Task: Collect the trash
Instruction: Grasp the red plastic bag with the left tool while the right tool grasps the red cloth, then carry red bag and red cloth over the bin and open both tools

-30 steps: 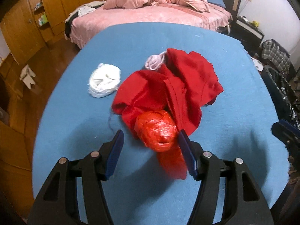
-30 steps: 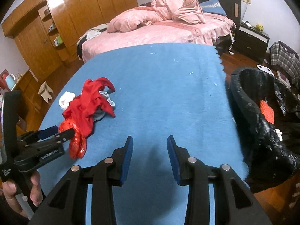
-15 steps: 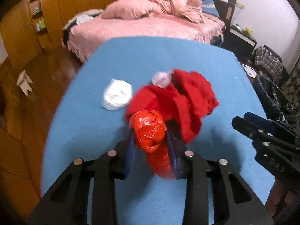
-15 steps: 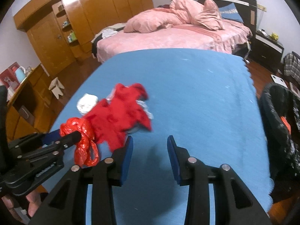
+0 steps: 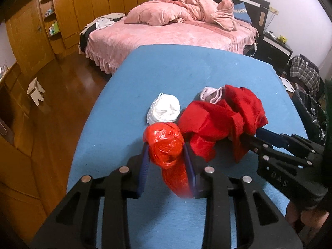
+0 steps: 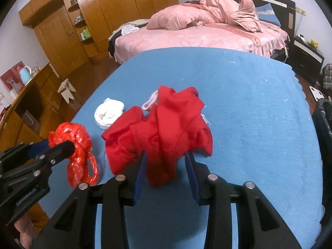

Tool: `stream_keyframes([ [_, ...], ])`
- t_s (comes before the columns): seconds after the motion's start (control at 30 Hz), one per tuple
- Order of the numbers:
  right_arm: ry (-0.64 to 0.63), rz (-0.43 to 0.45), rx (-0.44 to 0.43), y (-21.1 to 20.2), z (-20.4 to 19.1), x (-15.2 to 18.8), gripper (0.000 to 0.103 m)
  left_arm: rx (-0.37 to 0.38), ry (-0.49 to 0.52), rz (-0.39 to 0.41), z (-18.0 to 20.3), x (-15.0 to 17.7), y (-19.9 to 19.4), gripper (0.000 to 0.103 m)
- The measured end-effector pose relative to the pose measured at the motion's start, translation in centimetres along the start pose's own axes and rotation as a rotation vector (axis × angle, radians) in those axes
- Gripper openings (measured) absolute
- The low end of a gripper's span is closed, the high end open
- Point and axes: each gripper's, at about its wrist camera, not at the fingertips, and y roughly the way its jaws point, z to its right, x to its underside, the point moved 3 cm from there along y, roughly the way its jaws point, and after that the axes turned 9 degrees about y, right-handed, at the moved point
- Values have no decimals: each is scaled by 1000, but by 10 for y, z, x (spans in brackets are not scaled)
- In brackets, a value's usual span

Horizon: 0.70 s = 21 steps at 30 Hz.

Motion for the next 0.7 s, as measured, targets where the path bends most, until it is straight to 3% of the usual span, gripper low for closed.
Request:
stream_keyframes([
  [0.07,4,-20,-2,6,1,-1,6,2,-5,-5,-1,1,2,31],
  [0.1,10,-26,-9,6,2,-1,5,2,-7,-7,-2,1,3,31],
  [0.7,-18,143,-9,-107,21,-39,4,2,12,43,19,-4,-41,31],
])
